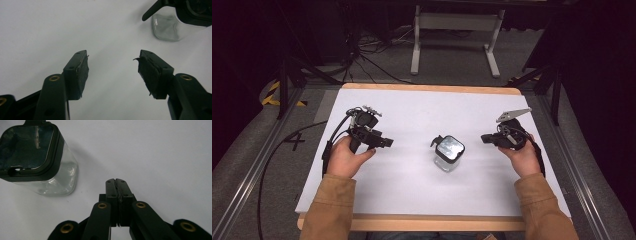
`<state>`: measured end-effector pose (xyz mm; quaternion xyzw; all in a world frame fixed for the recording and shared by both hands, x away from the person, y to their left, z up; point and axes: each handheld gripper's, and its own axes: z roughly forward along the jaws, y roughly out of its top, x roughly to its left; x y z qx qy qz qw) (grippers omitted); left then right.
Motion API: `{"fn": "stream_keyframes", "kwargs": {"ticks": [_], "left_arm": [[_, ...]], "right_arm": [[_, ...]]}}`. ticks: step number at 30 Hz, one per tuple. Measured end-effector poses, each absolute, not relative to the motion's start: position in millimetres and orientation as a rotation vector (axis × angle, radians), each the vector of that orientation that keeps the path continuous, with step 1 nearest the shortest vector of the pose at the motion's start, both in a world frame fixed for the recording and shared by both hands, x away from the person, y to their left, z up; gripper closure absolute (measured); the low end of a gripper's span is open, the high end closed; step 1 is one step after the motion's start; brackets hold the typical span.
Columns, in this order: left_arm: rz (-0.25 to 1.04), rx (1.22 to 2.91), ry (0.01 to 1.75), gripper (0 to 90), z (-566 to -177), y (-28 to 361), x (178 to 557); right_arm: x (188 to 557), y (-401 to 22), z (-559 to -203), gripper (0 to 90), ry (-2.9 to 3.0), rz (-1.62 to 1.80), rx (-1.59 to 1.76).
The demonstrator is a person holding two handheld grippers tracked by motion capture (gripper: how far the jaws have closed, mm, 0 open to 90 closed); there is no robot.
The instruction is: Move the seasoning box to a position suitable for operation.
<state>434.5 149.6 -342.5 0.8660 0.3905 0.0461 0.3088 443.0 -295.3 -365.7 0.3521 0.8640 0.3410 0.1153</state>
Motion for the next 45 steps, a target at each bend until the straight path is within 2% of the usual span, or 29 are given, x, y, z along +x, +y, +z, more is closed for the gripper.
{"fn": "stream_keyframes", "kwargs": {"ticks": [6, 10, 26, 45], "left_arm": [[0.139, 2.31, 1.087, 43.5, -339, 150, 431], [0.091, 2.269, 1.133, 43.7, -338, 151, 431], [0.111, 2.281, 1.163, 45.3, -340, 164, 418], [0.089, 2.326, 1.061, 43.9, -340, 131, 433]], "right_arm": [[442, -287, -366, 89.4, 2.554, 0.963, 0.99], [443, -282, -368, 89.3, 2.562, 0.966, 0.992], [454, -226, -403, 89.4, 2.715, 0.929, 0.873], [436, -234, -410, 89.5, 2.788, 0.927, 0.909]]}}
